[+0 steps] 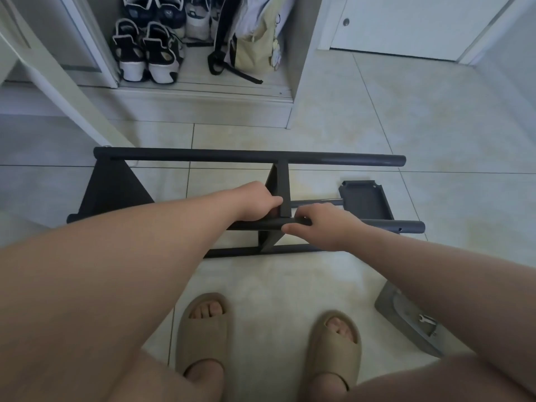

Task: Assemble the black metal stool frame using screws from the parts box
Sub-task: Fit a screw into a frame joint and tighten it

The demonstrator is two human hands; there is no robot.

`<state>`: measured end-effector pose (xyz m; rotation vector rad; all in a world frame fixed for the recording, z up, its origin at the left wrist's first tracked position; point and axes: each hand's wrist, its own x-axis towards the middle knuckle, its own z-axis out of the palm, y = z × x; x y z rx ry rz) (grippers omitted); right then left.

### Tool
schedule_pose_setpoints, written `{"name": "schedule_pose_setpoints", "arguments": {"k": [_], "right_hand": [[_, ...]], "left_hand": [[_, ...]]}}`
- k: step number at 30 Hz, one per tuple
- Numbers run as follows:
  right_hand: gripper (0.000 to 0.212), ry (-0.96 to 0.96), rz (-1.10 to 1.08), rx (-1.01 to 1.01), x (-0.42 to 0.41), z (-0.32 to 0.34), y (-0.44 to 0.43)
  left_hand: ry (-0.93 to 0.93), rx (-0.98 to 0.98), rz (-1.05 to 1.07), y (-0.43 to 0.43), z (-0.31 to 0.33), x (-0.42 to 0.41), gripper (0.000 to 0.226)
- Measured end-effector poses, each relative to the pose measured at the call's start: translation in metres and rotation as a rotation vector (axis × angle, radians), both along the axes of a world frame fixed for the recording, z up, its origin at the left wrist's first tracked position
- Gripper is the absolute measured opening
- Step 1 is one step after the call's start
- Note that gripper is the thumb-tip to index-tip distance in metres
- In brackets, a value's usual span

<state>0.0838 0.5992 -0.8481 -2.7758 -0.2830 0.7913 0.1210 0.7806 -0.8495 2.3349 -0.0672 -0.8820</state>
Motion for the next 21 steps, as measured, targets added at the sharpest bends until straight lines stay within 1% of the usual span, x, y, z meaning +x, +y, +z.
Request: {"name": "schedule_pose_setpoints", "arguments": {"k": [6,8,10,12,14,15,16,18,21], "right_hand": [[0.044,0.012,-0.001,-0.012,-0.010,0.000,-0.024],[0.046,-0.008,-0.001,-0.031,-0.014,-0.003,-0.031],[0.050,-0.055,-0.021,-0.004,-0.015,-0.005,-0.036],[0.070,-0.158,-0.008,0.037,-0.014,-0.008,-0.039],[0.091,-0.268,0.048,0.031,-0.012,-0.011,-0.042],[0.097,-0.289,0.068,0.031,-0.012,-0.012,-0.044],[0.100,-0.281,0.075,0.039,-0.012,-0.014,-0.045],[0.099,-0.206,0.054,0.062,-0.012,-0.018,-0.045],[0.094,-0.106,0.003,-0.016,-0.013,-0.018,-0.047]], "left_hand": [[0.033,0.004,-0.069,-0.023,-0.002,-0.004,0.049],[0.050,0.001,-0.066,-0.027,-0.004,-0.004,0.048],[0.065,-0.009,-0.055,-0.028,-0.005,-0.004,0.047],[0.083,-0.013,-0.049,-0.027,-0.005,-0.003,0.046],[0.113,-0.020,-0.036,-0.027,-0.006,-0.002,0.045],[0.127,-0.027,-0.028,-0.026,-0.005,-0.001,0.045],[0.139,-0.033,-0.021,-0.026,-0.005,-0.001,0.044],[0.155,-0.043,-0.009,-0.027,-0.006,0.000,0.045],[0.133,-0.064,0.010,-0.031,-0.011,-0.003,0.042]]}}
